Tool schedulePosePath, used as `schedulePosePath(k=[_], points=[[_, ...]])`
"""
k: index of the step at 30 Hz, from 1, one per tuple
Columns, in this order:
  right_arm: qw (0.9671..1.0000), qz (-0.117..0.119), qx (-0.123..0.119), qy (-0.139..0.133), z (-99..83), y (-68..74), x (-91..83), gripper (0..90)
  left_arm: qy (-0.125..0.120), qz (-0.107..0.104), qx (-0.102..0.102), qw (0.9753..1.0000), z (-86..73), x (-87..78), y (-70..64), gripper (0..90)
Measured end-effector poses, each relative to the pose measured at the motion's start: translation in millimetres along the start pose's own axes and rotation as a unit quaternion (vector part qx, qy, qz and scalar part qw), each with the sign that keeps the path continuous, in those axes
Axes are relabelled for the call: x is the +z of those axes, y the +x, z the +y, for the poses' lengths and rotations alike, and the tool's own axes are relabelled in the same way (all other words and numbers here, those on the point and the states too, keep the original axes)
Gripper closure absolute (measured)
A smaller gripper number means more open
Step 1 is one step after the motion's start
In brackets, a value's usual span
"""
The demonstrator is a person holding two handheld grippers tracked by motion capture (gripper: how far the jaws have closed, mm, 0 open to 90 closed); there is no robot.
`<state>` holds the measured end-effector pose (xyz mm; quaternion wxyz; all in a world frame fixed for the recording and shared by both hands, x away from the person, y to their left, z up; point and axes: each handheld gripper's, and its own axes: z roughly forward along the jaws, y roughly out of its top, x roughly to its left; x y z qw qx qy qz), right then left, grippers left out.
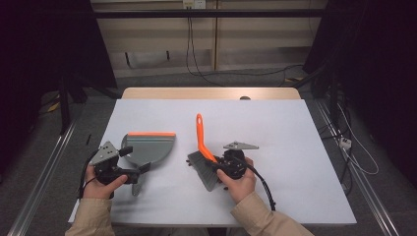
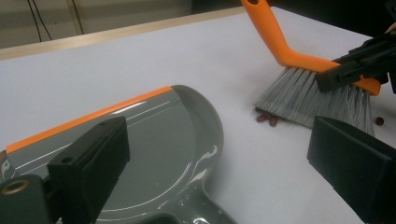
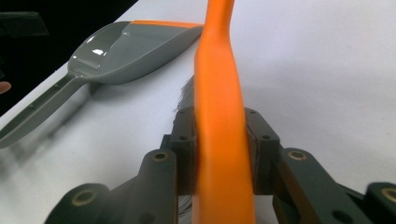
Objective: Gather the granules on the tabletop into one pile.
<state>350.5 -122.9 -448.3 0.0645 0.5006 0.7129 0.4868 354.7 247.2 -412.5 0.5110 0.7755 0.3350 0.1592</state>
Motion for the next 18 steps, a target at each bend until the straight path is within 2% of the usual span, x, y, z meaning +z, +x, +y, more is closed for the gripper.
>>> schedulePosePath(k=[5,9,14,17,18], points=[[0.9993,0.021,0.032,-0.007,0.1,-5.9,-1.5,70.2,0.000,-0.002,0.000,1.0000,0.3,0.9,-0.3,5.7],[0.9981,0.038,0.045,-0.015,4.1,-2.1,1.7,70.7,0.000,-0.002,-0.001,1.0000,0.3,1.2,-0.4,5.6],[0.9967,0.061,0.048,-0.023,13.5,9.8,6.9,70.8,-0.003,-0.001,-0.003,1.0000,0.3,0.6,1.1,5.6],[0.9976,0.057,0.034,-0.019,18.4,19.4,17.1,70.9,-0.004,-0.001,-0.004,1.0000,0.4,-0.3,2.2,5.6],[0.9973,0.061,0.037,-0.016,19.5,21.4,21.9,70.9,-0.004,-0.001,-0.006,1.0000,0.4,-0.8,2.4,5.6]])
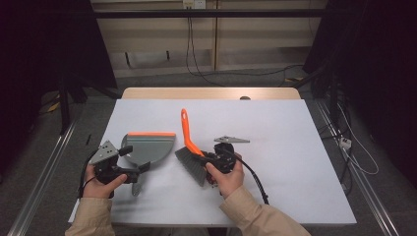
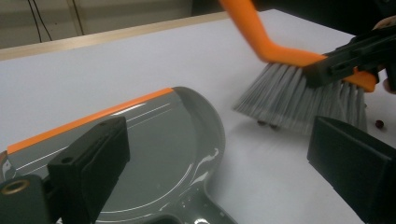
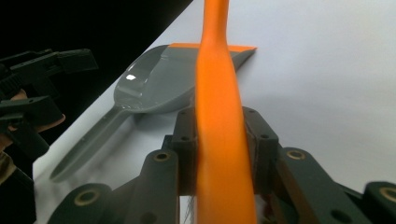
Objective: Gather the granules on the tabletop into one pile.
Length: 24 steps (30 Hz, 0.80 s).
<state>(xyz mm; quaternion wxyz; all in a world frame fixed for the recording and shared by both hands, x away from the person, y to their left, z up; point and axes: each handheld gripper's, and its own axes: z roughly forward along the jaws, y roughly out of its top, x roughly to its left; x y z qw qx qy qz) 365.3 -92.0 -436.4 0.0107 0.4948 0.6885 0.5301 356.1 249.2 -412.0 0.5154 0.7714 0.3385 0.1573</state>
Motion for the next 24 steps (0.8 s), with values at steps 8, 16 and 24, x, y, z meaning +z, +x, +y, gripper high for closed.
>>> schedulePosePath(k=[8,16,24], points=[[0.9992,-0.022,-0.015,0.031,4.9,5.0,33.5,70.8,-0.003,0.001,-0.004,1.0000,-1.2,-1.3,2.9,5.6],[0.9981,-0.044,-0.005,0.042,6.0,-8.8,23.8,70.2,-0.003,0.002,-0.003,1.0000,-1.3,-0.6,1.7,5.6],[0.9977,-0.059,0.008,0.032,3.2,-23.7,5.8,70.1,-0.001,0.002,0.000,1.0000,-0.9,-0.1,0.1,5.6]])
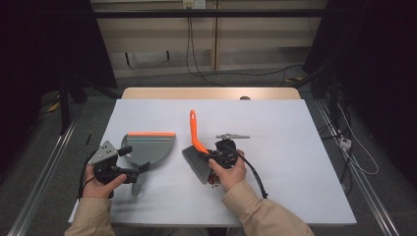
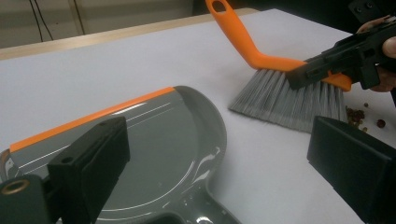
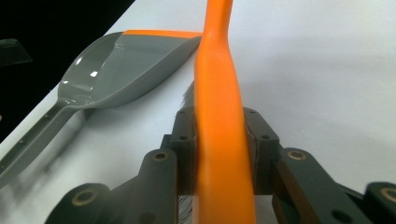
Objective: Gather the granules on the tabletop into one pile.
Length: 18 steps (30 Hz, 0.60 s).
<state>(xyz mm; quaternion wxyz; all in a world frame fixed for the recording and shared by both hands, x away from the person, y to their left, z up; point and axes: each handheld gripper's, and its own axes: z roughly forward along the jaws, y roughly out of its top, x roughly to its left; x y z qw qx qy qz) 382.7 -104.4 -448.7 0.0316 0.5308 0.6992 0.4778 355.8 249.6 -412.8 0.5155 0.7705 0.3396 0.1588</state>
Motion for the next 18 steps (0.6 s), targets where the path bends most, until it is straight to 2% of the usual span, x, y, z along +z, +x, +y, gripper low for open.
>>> schedulePosePath(k=[6,11,18], points=[[0.9999,-0.006,0.007,-0.006,-1.9,-9.6,-10.6,70.1,0.004,-0.001,0.004,1.0000,0.1,0.8,-0.6,5.7],[0.9996,-0.009,0.022,-0.012,-4.4,-18.8,-17.8,70.0,0.002,-0.001,0.004,1.0000,0.5,0.8,-1.3,5.6],[0.9994,-0.013,0.025,-0.018,-6.8,-23.4,-23.8,70.0,0.004,0.000,0.006,1.0000,0.7,1.0,-1.5,5.7]])
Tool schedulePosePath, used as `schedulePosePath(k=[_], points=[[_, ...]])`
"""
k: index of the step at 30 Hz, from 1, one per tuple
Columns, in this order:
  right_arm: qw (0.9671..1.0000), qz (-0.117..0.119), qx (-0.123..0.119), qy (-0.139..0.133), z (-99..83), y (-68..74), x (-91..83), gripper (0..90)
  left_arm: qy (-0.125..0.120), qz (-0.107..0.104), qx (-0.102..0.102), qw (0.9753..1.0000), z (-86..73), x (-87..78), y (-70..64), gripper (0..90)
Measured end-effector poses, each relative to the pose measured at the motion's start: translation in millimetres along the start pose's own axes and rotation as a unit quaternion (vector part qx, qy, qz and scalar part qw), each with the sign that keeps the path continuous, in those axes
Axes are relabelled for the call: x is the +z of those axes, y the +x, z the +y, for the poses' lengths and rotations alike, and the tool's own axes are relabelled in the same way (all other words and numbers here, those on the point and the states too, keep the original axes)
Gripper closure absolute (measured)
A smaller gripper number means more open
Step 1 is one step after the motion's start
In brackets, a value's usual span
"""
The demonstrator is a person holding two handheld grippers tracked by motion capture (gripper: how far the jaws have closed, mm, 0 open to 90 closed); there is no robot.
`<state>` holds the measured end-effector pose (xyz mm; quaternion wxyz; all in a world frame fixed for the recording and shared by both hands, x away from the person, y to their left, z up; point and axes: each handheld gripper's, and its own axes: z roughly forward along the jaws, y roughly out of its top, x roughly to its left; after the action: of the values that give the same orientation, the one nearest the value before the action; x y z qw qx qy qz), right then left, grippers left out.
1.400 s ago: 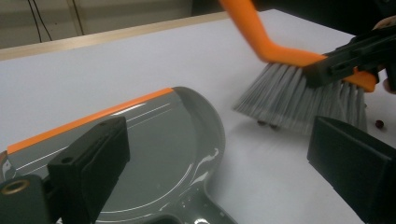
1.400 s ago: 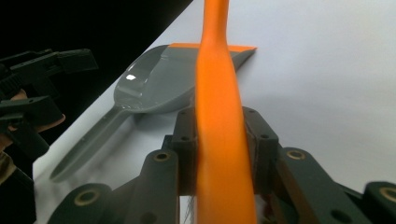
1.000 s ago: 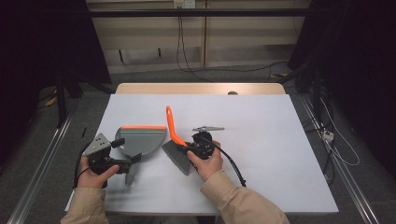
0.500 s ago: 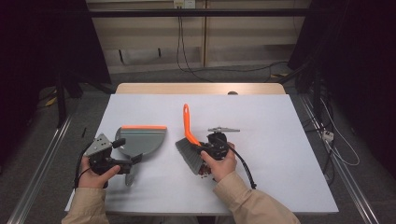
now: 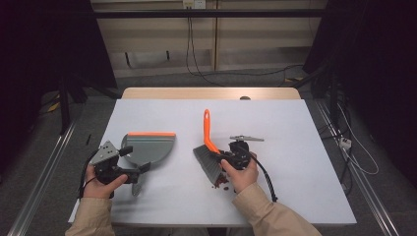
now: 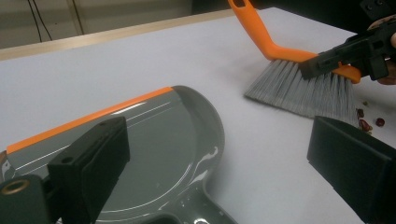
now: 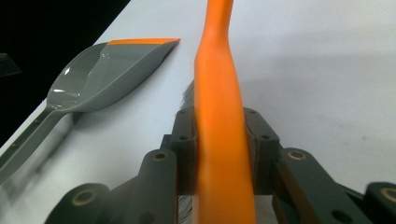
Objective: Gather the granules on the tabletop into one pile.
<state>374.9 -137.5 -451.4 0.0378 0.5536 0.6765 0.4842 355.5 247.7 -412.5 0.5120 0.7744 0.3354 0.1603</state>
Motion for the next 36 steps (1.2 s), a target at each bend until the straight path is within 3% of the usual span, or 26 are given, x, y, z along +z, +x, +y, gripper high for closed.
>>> schedulePosePath(k=[3,10,15,17,19,21,24,25,28,31,33,35,36], points=[[1.0000,0.001,0.003,-0.003,-0.8,-1.2,-1.7,70.1,0.001,-0.001,0.000,1.0000,-0.1,0.4,0.0,5.7],[0.9988,0.040,0.023,-0.016,2.3,1.8,0.8,70.8,0.001,-0.002,-0.002,1.0000,-0.1,1.9,0.0,5.7],[0.9977,0.065,0.010,-0.016,9.4,12.7,0.8,71.0,0.001,-0.002,-0.002,1.0000,-0.1,1.5,0.3,5.6],[0.9969,0.076,-0.005,-0.020,15.1,15.1,-0.4,71.1,0.000,-0.001,-0.003,1.0000,0.0,0.9,0.7,5.7],[0.9968,0.072,-0.022,-0.024,22.8,15.3,-3.1,71.1,0.000,0.000,-0.003,1.0000,0.1,0.3,1.4,5.6],[0.9948,0.081,-0.053,-0.034,31.8,12.4,-5.6,71.0,-0.001,0.001,-0.004,1.0000,0.0,0.2,1.7,5.7],[0.9909,0.070,-0.108,-0.040,43.7,8.0,-8.4,71.1,0.000,0.000,-0.004,1.0000,-0.1,0.7,1.9,5.7],[0.9881,0.065,-0.133,-0.041,46.8,6.6,-8.1,71.0,0.000,0.000,-0.004,1.0000,-0.2,0.8,1.9,5.6],[0.9753,0.059,-0.210,-0.036,52.4,1.8,-5.2,71.1,0.001,0.000,-0.004,1.0000,-0.2,0.5,2.3,5.7],[0.9564,0.047,-0.287,-0.020,52.8,-2.4,1.1,71.1,0.001,0.001,-0.004,1.0000,-0.4,0.3,2.9,5.6],[0.9506,0.048,-0.306,-0.016,52.3,-6.4,6.3,71.1,0.001,0.002,-0.006,1.0000,-0.7,0.6,3.0,5.7],[0.9406,0.044,-0.336,-0.015,52.8,-8.2,11.3,71.1,0.002,0.002,-0.005,1.0000,-1.0,1.0,3.1,5.6],[0.9338,0.044,-0.355,-0.014,53.2,-8.2,13.3,71.1,0.003,0.002,-0.004,1.0000,-1.1,1.0,3.3,5.7]])
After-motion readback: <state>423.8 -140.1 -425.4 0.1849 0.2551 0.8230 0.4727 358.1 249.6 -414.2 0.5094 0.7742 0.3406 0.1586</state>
